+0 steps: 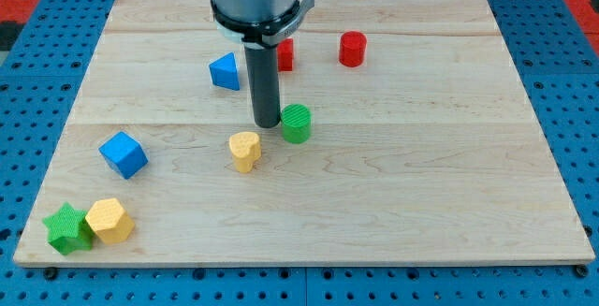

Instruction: Move the yellow heart down a bit

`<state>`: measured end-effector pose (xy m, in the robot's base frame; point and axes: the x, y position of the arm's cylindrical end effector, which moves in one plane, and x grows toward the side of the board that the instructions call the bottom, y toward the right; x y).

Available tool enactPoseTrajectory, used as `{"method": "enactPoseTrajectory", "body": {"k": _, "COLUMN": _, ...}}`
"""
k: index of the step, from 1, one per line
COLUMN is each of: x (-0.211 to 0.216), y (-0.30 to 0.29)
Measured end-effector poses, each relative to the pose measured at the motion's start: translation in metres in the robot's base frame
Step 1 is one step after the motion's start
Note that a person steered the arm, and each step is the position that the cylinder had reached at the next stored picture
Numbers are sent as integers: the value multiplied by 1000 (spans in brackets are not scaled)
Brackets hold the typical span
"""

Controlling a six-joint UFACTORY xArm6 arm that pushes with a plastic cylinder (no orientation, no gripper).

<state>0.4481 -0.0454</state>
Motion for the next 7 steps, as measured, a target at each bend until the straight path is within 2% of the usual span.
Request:
{"method": "enactPoseTrajectory", "body": {"k": 2, "x": 40, "y": -41}}
{"method": "enactPoseTrajectory", "body": {"k": 3, "x": 46, "y": -92}}
{"method": "enactPoseTrajectory", "body": {"k": 4, "x": 46, "y": -104}}
{"method": "enactPoseTrajectory", "body": {"k": 7, "x": 46, "y": -53}}
